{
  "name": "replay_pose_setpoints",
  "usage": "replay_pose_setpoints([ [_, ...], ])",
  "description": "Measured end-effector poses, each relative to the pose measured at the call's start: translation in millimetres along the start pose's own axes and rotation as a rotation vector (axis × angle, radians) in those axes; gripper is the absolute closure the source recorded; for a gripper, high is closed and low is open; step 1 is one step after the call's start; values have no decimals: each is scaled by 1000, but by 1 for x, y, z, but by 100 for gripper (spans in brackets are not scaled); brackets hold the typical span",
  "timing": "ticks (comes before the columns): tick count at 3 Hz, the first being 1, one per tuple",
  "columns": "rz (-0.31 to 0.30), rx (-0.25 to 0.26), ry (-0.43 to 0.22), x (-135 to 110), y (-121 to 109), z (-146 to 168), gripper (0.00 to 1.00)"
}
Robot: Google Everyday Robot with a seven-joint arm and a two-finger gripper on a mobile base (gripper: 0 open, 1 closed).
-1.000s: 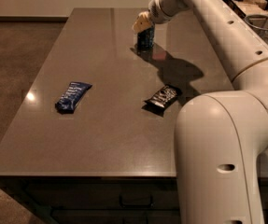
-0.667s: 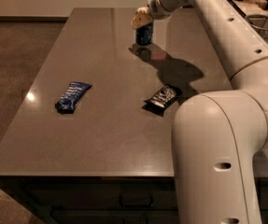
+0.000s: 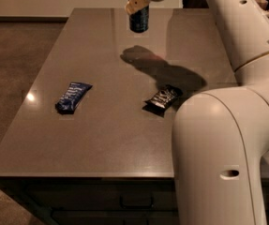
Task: Pick pepsi can
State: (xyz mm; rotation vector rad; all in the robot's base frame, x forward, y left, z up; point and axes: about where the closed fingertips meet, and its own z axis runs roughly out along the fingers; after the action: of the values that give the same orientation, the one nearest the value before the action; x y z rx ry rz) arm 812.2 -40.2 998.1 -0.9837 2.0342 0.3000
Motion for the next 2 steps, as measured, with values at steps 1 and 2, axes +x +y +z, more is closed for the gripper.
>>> replay_pose_setpoints([
  [1,-65,-41,-6,-19,20,-20,100],
  [2,-123,-72,15,-29,37,-37,100],
])
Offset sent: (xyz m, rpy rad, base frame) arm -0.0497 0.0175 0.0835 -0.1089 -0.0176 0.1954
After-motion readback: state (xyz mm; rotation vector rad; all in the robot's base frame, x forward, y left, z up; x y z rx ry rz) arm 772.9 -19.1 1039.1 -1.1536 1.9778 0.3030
